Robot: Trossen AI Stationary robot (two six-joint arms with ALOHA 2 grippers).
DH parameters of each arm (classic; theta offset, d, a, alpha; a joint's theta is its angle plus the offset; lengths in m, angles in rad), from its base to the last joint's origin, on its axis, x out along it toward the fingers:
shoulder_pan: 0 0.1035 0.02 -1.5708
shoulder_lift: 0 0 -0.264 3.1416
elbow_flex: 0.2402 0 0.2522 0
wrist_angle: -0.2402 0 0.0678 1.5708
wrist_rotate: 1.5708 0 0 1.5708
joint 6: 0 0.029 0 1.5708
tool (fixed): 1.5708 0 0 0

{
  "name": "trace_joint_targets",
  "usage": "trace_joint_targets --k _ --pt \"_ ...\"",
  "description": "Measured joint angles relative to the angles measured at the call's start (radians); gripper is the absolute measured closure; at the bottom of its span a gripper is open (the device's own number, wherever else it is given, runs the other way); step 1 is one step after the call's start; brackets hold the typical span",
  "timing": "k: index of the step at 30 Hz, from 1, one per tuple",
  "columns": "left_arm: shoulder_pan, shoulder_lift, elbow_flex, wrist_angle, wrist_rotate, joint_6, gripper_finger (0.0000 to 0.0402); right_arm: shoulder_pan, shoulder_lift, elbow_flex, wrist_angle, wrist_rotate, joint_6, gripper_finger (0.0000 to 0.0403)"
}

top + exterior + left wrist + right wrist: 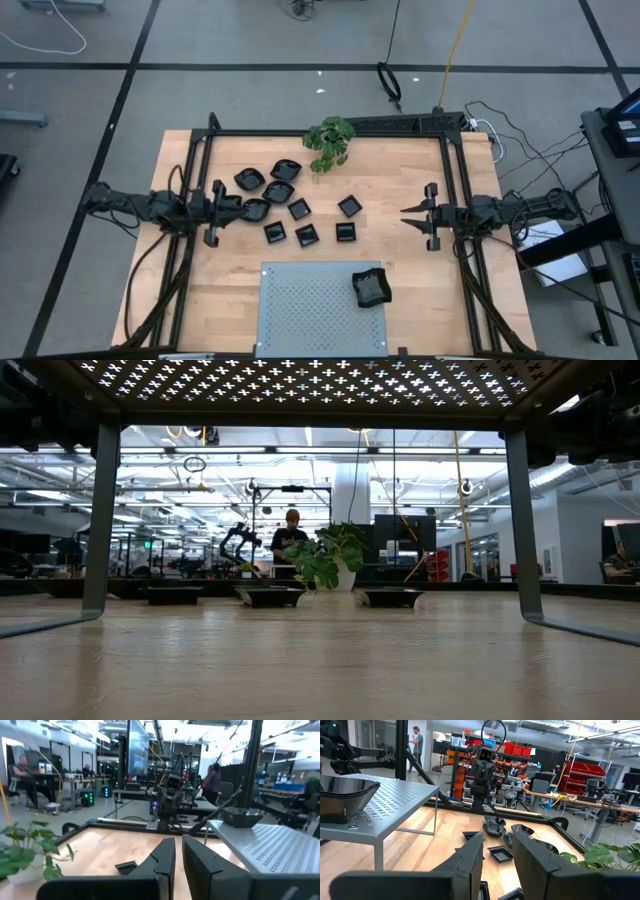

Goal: Pick & Place Mini shaped plates
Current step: Put the square plate on the shelf

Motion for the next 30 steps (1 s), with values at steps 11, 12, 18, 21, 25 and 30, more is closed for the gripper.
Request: trace_joint_targets --k 11,12,18,21,25,30 --pt "0.000 0.000 0.000 0.006 -0.003 -0.068 0.0366 0.000 0.000 -0.001 0.000 0.000 0.000 0.0308" --pt "0.000 0.000 0.000 0.013 -0.014 -0.060 0.0366 0.000 0.000 -0.001 0.000 0.000 0.000 0.0307" --pt "0.000 0.000 0.000 0.019 -0.155 0.033 0.0361 0.000 0.000 -0.001 0.000 0.000 0.000 0.0309" --pt "0.000 0.000 0.000 0.032 -0.230 0.051 0.0337 0.000 0.000 -0.001 0.000 0.000 0.000 0.0308" --pt "0.000 0.000 0.000 0.059 -0.256 0.038 0.0272 0.000 0.000 -0.001 0.000 0.000 0.000 0.0307" --pt "0.000 0.007 0.010 0.126 -0.282 -0.001 0.0164 0.000 0.000 -0.001 0.000 0.000 0.000 0.0308"
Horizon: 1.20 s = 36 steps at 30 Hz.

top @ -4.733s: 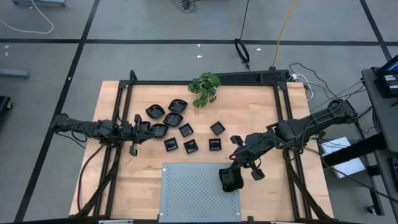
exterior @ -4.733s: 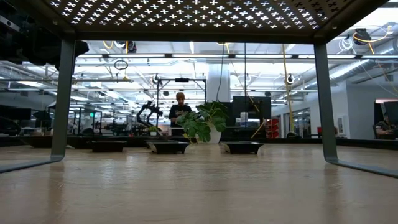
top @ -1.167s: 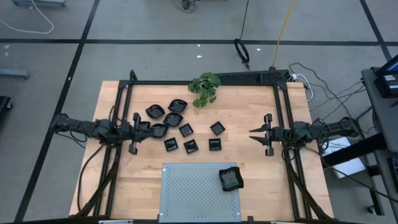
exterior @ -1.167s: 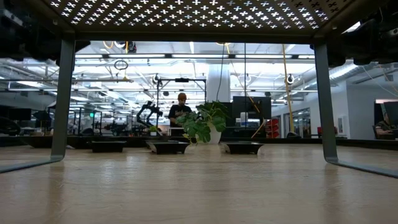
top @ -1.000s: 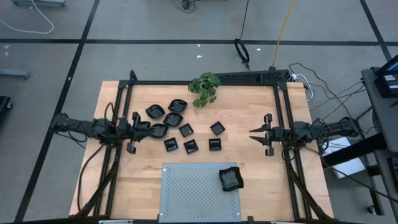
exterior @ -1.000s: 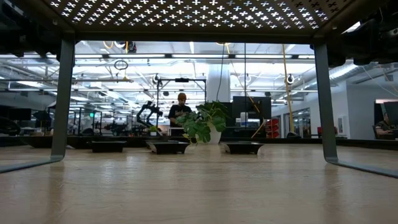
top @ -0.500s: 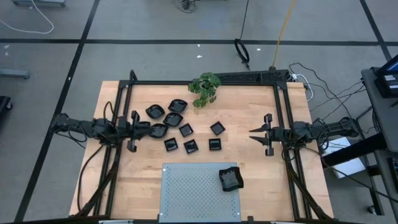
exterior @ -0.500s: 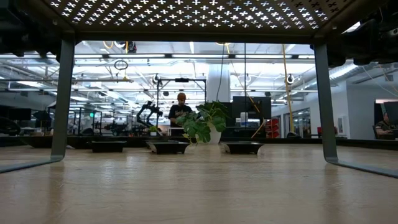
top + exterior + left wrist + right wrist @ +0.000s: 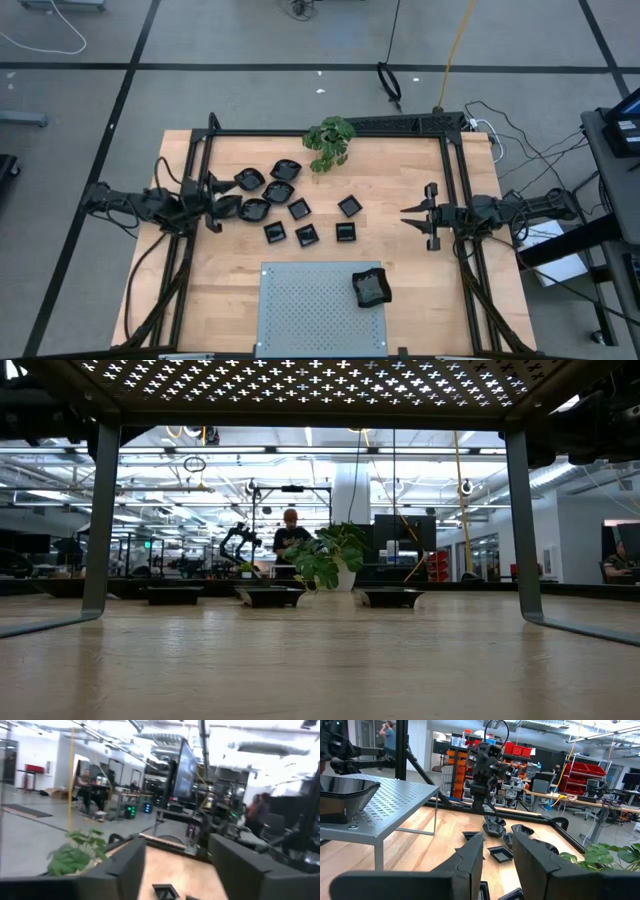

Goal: Pick & Place Mini shaped plates
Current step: Put the square plate on the shelf

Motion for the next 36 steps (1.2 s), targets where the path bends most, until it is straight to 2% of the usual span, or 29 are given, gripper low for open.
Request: trace_joint_targets --k 3,6,11,14,17,19,24,30,36 --pt "0.000 0.055 0.075 -0.029 -0.136 -0.049 0.0119 0.000 0.000 0.000 0.000 0.000 0.000 0.0307" --pt "0.002 0.179 0.205 -0.201 -0.219 -0.136 0.0103 0.000 0.000 0.000 0.000 0.000 0.000 0.0309" --pt "0.033 0.504 0.478 -0.377 -0.170 -0.168 0.0101 0.000 0.000 0.000 0.000 0.000 0.000 0.0307" --pt "0.072 0.699 0.667 -0.531 -0.146 -0.137 0.0101 0.000 0.000 0.000 0.000 0.000 0.000 0.0308" --pt "0.131 0.857 0.828 -0.690 -0.148 -0.180 0.0101 0.000 0.000 0.000 0.000 0.000 0.000 0.0309" --pt "0.178 0.942 0.911 -0.750 -0.112 -0.218 0.0101 0.000 0.000 0.000 0.000 0.000 0.000 0.0308" --pt "0.307 1.143 1.035 -0.886 0.079 -0.230 0.0101 0.000 0.000 0.000 0.001 0.000 0.000 0.0309" --pt "0.435 1.303 1.062 -0.926 0.289 -0.169 0.0115 0.000 0.000 0.000 0.000 0.000 0.000 0.0307" --pt "0.467 1.448 1.062 -0.898 0.318 -0.100 0.0144 0.000 0.000 0.000 0.000 0.000 0.000 0.0308"
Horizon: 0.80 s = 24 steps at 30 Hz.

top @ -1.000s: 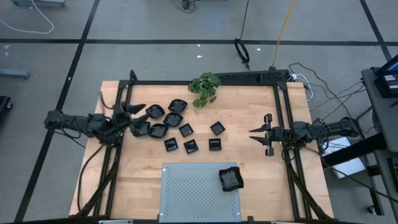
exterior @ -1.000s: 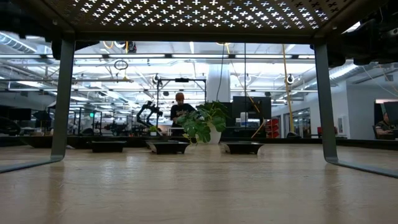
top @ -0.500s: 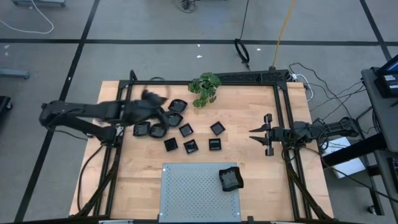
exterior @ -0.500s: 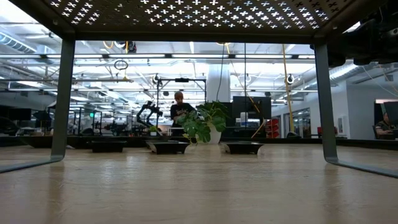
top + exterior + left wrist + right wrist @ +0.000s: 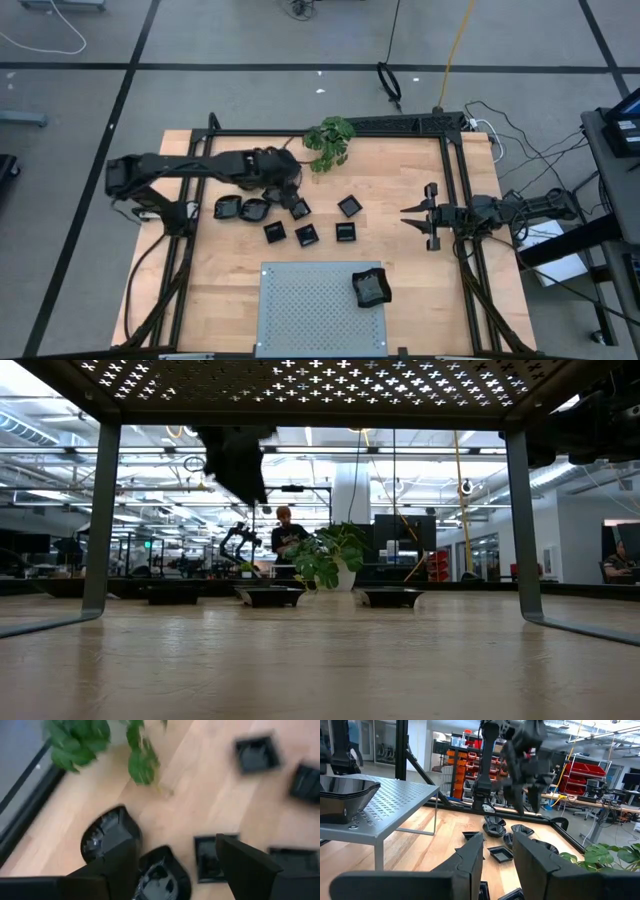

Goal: Pick & Place Mini shaped plates
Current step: Put the square plate on the shelf

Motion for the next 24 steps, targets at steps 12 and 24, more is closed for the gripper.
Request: trace_joint_targets --k 12,24 --pt "-0.006 0.199 -0.001 0.049 0.148 0.049 0.0158 0.000 0.000 0.000 0.000 0.000 0.000 0.0307" --pt "0.000 0.287 -0.002 0.109 0.183 0.131 0.0158 0.000 0.000 0.000 0.000 0.000 0.000 0.0309"
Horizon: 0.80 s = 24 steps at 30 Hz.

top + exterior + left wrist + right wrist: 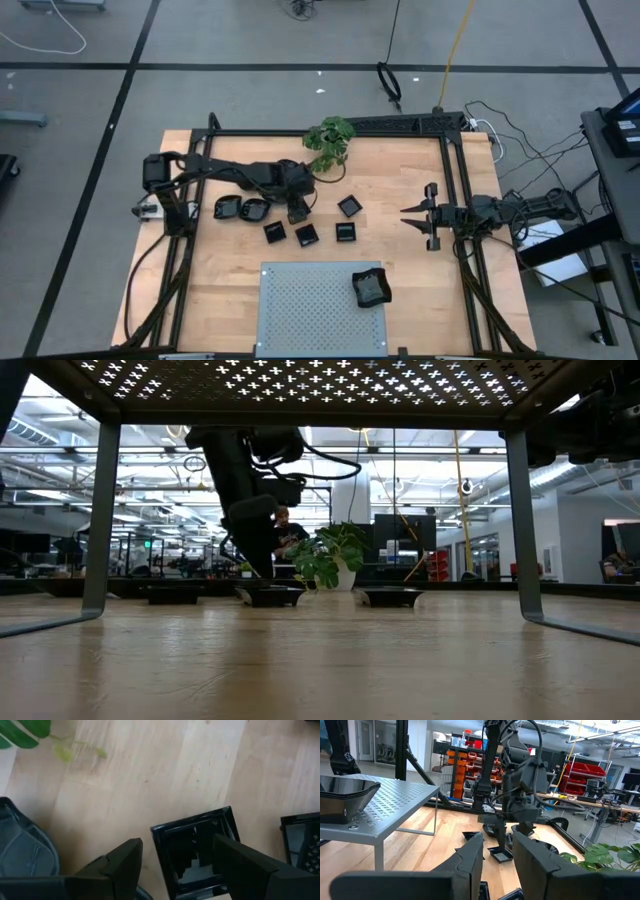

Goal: Pick & Place Mini shaped plates
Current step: Put the square plate on the shelf

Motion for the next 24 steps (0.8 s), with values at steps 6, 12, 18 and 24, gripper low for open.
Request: trace_joint_targets --k 6,12,18,24 --pt "0.020 0.000 0.000 0.004 0.013 0.010 0.0158 0.000 0.000 0.000 0.000 0.000 0.000 0.0307" --pt "0.024 0.014 0.000 -0.005 0.049 0.018 0.0158 0.000 0.000 0.000 0.000 0.000 0.000 0.0308" --pt "0.027 0.071 0.000 0.005 0.094 0.023 0.0158 0.000 0.000 0.000 0.000 0.000 0.000 0.0309" --pt "0.027 0.079 0.002 0.018 0.085 0.026 0.0158 0.000 0.000 0.000 0.000 0.000 0.000 0.0307"
